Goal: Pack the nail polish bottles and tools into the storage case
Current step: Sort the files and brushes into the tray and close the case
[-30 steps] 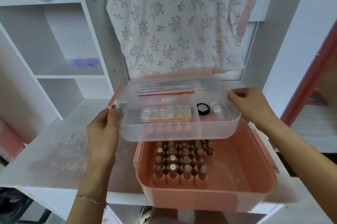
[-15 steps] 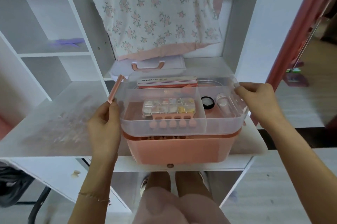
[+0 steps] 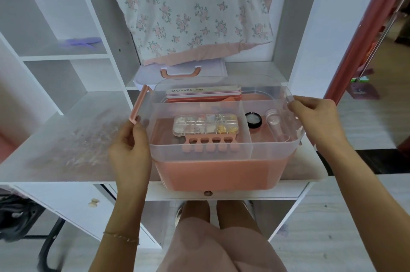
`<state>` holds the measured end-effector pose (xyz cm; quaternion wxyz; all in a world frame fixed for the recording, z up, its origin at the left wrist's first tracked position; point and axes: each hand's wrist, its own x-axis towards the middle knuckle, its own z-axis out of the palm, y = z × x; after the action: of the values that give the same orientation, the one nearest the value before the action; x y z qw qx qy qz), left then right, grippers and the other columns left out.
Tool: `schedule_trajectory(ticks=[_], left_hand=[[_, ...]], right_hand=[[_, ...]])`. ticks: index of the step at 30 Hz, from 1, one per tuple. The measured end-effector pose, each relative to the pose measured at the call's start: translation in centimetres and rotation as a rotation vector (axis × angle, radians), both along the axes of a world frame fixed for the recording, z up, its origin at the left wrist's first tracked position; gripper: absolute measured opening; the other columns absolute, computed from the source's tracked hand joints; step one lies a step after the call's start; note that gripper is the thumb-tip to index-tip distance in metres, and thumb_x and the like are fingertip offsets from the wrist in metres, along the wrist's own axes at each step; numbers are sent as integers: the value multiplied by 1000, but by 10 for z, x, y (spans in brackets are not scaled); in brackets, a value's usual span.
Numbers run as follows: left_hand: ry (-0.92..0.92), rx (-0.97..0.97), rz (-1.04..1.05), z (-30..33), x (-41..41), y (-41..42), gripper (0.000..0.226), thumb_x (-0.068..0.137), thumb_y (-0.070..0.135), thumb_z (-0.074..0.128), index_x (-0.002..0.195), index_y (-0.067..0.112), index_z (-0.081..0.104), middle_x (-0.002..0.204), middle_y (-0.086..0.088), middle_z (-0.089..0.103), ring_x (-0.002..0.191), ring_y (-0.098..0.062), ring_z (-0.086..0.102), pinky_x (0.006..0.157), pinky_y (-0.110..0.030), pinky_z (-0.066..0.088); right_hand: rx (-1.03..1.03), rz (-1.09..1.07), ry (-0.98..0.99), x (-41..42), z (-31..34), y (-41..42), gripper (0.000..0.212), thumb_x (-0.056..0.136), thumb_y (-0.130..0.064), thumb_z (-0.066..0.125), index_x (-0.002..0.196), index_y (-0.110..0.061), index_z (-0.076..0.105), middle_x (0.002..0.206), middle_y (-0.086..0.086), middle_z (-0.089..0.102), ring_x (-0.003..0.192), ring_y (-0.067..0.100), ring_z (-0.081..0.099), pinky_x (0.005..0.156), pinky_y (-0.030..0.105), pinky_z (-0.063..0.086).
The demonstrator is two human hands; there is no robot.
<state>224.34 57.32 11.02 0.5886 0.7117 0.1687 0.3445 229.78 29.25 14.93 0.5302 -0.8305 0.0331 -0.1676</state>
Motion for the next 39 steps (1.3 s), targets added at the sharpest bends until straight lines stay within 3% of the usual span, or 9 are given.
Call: schedule_trajectory(ticks=[2, 7, 15, 20, 24, 27, 30, 35, 39], left_hand=[[4, -21, 8, 1, 1, 0, 27, 94, 25, 42, 104, 20, 67, 94, 11, 68, 78, 12, 59, 68, -10, 45], [-2, -123, 10, 2, -4, -1, 24, 92, 26, 45, 83, 30, 67, 81, 11, 66, 74, -8, 55, 74, -32, 46], [25, -121, -1, 1, -1, 1, 16, 78, 39, 46, 73, 30, 58, 80, 11, 60, 78, -5, 55, 74, -27, 45], [47, -155, 14, -3, 6, 4, 16, 86, 31, 44, 77, 26, 57, 83, 10, 60, 82, -9, 55, 80, -31, 44], [53, -159, 13, -3, 11, 11, 18, 89, 30, 46, 84, 18, 57, 81, 11, 57, 84, -14, 53, 84, -40, 47], [34, -179, 33, 0, 12, 19, 15, 87, 29, 47, 76, 24, 55, 87, 5, 60, 90, -18, 56, 87, -45, 48], [24, -187, 41, 0, 12, 30, 14, 82, 30, 49, 72, 23, 55, 89, -1, 60, 89, -21, 56, 85, -47, 47], [6, -233, 51, 1, 14, 46, 14, 86, 24, 49, 74, 22, 56, 86, 4, 63, 99, -29, 60, 89, -46, 48], [-6, -251, 68, 6, 18, 67, 15, 90, 18, 43, 86, 17, 58, 102, -2, 66, 107, -26, 60, 97, -44, 47]], right_hand=[[42, 2, 8, -1, -1, 2, 22, 81, -16, 50, 75, -16, 71, 62, 6, 60, 57, 16, 50, 57, 27, 42], [83, 28, 9, -7, -2, 3, 27, 78, -20, 50, 56, -26, 64, 56, 2, 52, 57, 17, 46, 60, 31, 38], [94, -28, 20, -5, -5, 3, 23, 72, -22, 50, 53, -12, 58, 59, 8, 48, 57, 18, 42, 57, 28, 34], [154, 15, 37, -2, -9, 6, 37, 84, -19, 47, 53, -35, 56, 39, -17, 51, 35, 0, 46, 34, 9, 31], [171, 5, 46, -2, -6, 12, 28, 87, -19, 45, 65, -26, 61, 60, -8, 59, 55, 8, 51, 49, 19, 39], [149, 3, 37, 0, -8, 21, 30, 87, -18, 44, 59, -10, 50, 58, 4, 46, 51, 14, 40, 47, 23, 32], [122, -2, 43, 4, -12, 31, 33, 86, -21, 43, 79, 10, 52, 67, 17, 45, 60, 20, 41, 49, 26, 34], [61, 13, 44, 14, -16, 52, 32, 89, -23, 43, 90, 6, 57, 94, 26, 61, 67, 29, 52, 78, 48, 51], [-29, 114, 38, 26, -13, 73, 30, 89, -24, 39, 70, -12, 58, 70, 9, 61, 68, 24, 55, 68, 37, 46]])
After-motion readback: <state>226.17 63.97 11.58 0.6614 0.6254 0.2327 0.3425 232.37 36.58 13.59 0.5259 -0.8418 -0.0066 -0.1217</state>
